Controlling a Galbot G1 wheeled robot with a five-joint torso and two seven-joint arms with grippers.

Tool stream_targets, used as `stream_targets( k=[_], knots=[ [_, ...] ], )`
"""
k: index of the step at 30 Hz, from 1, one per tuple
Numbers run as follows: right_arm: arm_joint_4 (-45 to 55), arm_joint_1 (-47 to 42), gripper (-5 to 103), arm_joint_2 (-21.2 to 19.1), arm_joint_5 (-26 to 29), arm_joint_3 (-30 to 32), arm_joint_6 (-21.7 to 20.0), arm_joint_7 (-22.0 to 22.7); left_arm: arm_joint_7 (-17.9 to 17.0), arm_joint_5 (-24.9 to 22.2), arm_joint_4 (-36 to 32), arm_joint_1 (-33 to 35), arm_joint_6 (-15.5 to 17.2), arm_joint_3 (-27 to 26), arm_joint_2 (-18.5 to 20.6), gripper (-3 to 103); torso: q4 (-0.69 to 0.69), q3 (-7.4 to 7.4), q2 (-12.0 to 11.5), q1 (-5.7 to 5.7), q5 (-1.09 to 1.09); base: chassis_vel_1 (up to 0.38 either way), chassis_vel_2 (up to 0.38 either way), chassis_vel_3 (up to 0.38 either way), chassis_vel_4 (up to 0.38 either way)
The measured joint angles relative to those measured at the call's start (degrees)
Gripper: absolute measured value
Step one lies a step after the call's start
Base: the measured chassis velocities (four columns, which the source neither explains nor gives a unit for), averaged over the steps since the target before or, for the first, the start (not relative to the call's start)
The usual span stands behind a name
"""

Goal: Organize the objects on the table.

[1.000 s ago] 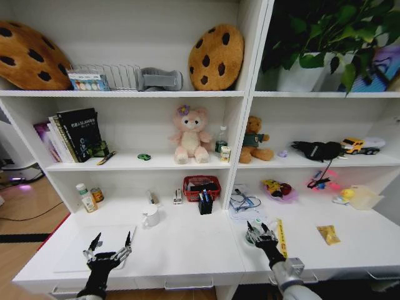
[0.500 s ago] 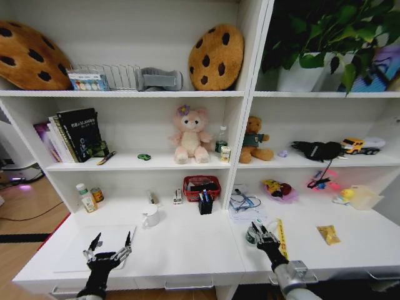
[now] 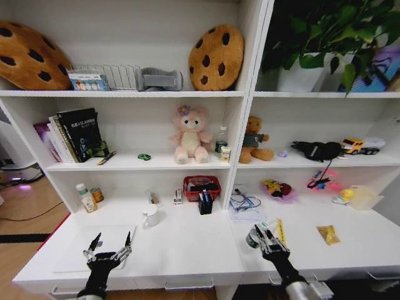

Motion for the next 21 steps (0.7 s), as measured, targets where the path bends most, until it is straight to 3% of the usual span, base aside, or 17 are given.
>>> stream_targets(
  k=[3, 4, 6, 7, 10, 16, 21],
  knots=[
    [0.12, -11.3, 25, 1.24, -2.61, 3.19, 8.32, -1.31, 0.0, 0.0, 0.0, 0.0, 0.0, 0.01, 0.0, 100, -0.02, 0.0, 0.0, 0.0, -0.01, 0.0, 0.0, 0.0, 0.0],
    [0.12, -11.3, 25, 1.24, -2.61, 3.19, 8.32, -1.31, 0.0, 0.0, 0.0, 0.0, 0.0, 0.01, 0.0, 100, -0.02, 0.0, 0.0, 0.0, -0.01, 0.0, 0.0, 0.0, 0.0],
    [-0.89, -15.16, 25, 2.28, -5.88, 3.23, 13.7, -1.34, 0.01, 0.0, 0.0, 0.0, 0.0, 0.01, 0.0, 100, -0.02, 0.0, 0.0, -0.01, -0.02, 0.0, 0.0, 0.0, 0.0],
    [-1.85, -17.88, 25, 3.34, -10.09, 2.52, 18.5, -0.75, 0.01, 0.0, 0.0, 0.0, 0.0, 0.02, 0.0, 100, -0.01, 0.0, 0.0, -0.01, 0.0, 0.0, 0.0, 0.0, 0.0],
    [-3.78, -21.38, 25, 4.82, -16.01, 0.49, 24.09, 1.38, 0.01, 0.0, -0.01, 0.0, -0.01, 0.01, 0.0, 100, 0.0, 0.0, 0.0, -0.01, -0.01, 0.0, 0.0, 0.0, 0.0],
    [-14.03, -24.96, 25, 6.71, -24.43, -5.0, 30.22, 6.56, 0.01, 0.0, 0.0, 0.0, 0.0, 0.01, 0.0, 100, -0.01, 0.0, 0.0, -0.01, -0.01, 0.0, 0.0, 0.0, 0.0],
    [-23.9, -21.89, 25, 7.68, -26.04, -6.52, 30.69, 8.43, 0.01, 0.0, -0.01, 0.0, 0.0, 0.0, 0.0, 100, -0.03, 0.0, 0.01, -0.01, 0.0, 0.0, 0.0, 0.0, 0.0]
  ],
)
